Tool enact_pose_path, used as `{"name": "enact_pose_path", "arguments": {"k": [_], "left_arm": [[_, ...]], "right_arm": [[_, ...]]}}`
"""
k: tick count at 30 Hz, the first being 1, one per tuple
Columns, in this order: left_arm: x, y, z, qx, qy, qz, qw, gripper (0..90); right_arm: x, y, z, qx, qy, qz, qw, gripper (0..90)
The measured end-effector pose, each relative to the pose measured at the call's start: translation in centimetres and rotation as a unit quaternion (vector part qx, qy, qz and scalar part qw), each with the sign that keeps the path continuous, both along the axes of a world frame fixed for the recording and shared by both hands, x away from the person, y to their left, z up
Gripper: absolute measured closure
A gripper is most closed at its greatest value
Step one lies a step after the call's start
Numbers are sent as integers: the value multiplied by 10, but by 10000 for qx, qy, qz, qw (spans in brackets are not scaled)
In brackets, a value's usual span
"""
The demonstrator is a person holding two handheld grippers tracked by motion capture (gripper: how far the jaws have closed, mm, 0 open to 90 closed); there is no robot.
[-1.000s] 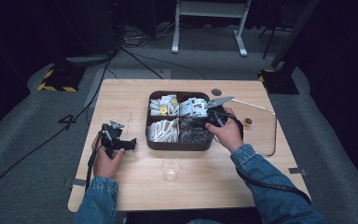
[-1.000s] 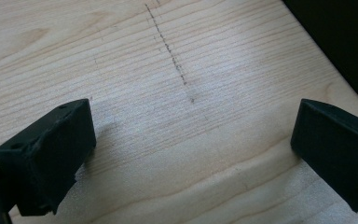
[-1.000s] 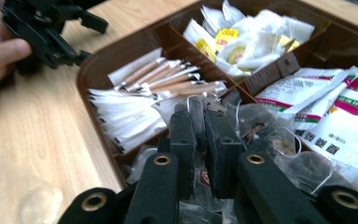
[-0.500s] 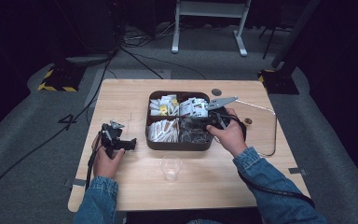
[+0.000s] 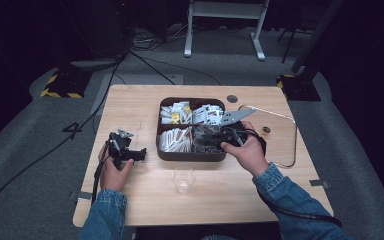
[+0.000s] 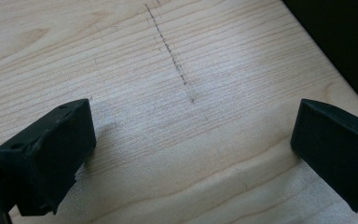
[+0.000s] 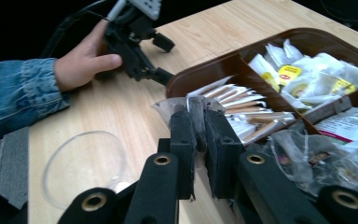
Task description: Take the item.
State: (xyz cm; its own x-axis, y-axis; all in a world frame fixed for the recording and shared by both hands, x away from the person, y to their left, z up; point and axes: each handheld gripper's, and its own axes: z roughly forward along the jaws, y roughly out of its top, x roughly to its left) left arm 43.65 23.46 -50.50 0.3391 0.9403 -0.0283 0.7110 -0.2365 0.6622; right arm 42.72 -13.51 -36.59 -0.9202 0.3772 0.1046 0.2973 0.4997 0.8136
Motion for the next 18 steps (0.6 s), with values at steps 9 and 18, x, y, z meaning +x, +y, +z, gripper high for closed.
{"name": "enact_pose_path", "arguments": {"k": [9, 18], "left_arm": [[0, 0, 0, 4, -7, -3, 10000, 2], [0, 0, 0, 16, -12, -7, 10000, 2]], "right_arm": [[-22, 10, 5, -11, -52, 337, 9994, 826], [-38, 20, 5, -35, -53, 622, 9980, 827]]}}
